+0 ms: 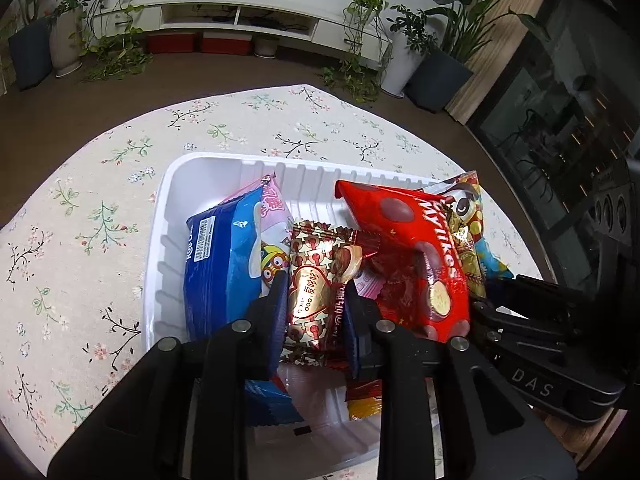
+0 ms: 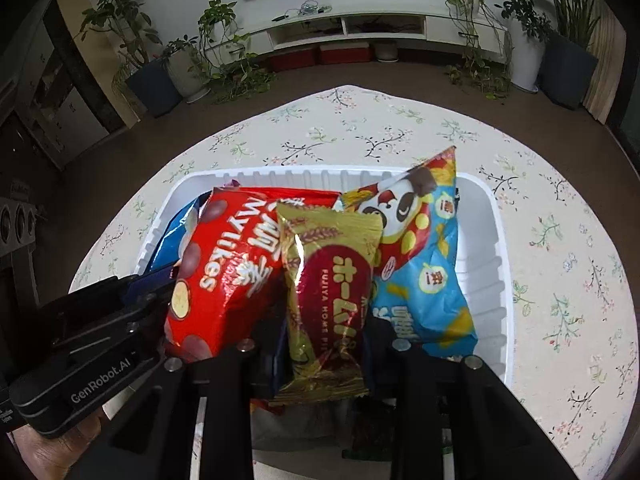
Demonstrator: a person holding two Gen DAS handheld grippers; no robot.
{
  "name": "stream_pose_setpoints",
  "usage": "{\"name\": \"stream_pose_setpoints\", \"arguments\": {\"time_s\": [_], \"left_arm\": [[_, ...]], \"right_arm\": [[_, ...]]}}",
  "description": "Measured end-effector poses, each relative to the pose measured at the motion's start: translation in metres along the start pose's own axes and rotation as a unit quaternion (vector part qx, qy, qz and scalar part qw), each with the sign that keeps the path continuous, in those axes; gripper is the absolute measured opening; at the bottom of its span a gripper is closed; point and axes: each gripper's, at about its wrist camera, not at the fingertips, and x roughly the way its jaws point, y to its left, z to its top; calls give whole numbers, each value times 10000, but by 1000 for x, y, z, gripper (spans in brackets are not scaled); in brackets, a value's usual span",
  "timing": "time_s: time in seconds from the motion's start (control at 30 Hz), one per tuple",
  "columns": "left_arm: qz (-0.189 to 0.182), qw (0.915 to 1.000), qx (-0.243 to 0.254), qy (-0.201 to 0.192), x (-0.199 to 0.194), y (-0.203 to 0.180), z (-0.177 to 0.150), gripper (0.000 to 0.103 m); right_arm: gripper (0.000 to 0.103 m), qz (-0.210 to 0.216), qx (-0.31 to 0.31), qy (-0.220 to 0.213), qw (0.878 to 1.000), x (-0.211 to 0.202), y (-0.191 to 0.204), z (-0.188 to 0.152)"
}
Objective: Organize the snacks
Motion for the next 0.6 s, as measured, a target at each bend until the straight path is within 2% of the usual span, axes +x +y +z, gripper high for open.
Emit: {"name": "stream_pose_setpoints", "arguments": {"time_s": [0.07, 0.1, 0.13, 0.27, 0.6], "left_arm": [[-22, 10000, 19, -63, -5, -4, -1, 33], [-3, 10000, 30, -93, -7, -4, 2, 43], [38, 9999, 38, -130, -10, -5, 4, 49], [65, 9998, 63, -178, -18, -6, 5, 50], [64, 9996, 75, -258, -37, -8, -11, 68]], "right_arm": [[34, -12, 45, -45, 10000, -3, 2, 2], [35, -13, 56, -70, 10000, -4, 1, 2], [38, -22, 55, -101, 9999, -7, 1, 2], [42, -59, 19, -186, 9998, -16, 1, 3], [50, -76, 86, -436, 9990, -38, -3, 5]]}}
